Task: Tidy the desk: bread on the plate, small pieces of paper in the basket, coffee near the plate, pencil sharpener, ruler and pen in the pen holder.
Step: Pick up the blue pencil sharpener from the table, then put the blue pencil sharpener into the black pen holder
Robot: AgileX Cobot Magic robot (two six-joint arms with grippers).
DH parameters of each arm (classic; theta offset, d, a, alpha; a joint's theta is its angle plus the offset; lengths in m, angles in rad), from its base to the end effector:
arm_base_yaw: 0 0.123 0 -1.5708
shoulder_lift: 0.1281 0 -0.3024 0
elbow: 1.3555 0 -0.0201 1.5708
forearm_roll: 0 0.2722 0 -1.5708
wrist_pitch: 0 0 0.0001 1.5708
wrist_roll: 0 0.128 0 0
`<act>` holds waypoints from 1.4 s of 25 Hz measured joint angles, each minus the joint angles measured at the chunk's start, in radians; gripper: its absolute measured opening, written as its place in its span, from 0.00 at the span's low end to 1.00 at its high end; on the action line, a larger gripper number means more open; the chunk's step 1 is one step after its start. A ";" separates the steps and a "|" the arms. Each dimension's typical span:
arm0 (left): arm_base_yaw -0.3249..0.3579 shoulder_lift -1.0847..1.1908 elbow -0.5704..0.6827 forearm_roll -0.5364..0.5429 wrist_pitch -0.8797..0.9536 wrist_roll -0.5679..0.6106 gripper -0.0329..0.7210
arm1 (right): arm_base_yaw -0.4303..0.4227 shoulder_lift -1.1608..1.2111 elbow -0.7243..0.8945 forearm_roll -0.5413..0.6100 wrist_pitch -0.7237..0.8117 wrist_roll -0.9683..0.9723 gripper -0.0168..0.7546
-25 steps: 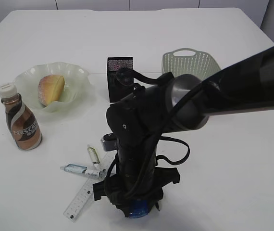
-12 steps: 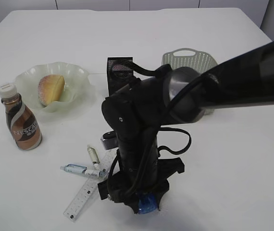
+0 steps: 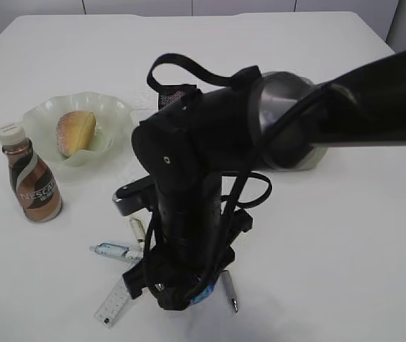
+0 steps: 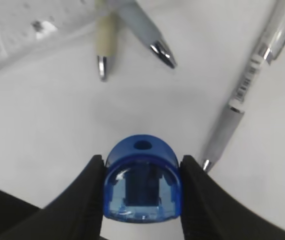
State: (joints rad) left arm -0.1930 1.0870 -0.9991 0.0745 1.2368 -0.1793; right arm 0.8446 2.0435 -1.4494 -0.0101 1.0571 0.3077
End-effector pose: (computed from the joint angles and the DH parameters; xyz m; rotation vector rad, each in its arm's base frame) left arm 0.2065 -0.0312 0.3057 0.0368 2.8003 0.0154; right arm 0.2794 0.3129 0.1299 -0.8379 3.0169 -0.0058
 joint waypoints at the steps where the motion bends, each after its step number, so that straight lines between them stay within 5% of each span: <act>1: 0.000 0.000 0.000 0.000 0.000 0.000 0.63 | 0.009 -0.015 0.000 0.000 -0.012 -0.018 0.40; 9: 0.000 0.000 0.000 0.000 0.000 0.000 0.63 | 0.034 -0.189 0.000 -0.017 -0.146 -0.163 0.40; 20: 0.000 0.000 0.000 -0.009 0.000 0.000 0.63 | 0.018 -0.462 0.105 -0.295 -0.529 -0.219 0.40; 35: 0.000 0.000 0.000 -0.033 0.000 0.000 0.63 | -0.294 -0.381 0.136 -0.343 -1.040 -0.122 0.40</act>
State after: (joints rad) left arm -0.1930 1.0870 -0.9991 0.0417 1.2368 -0.1793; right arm 0.5507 1.6630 -1.3134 -0.3528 0.0174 0.1860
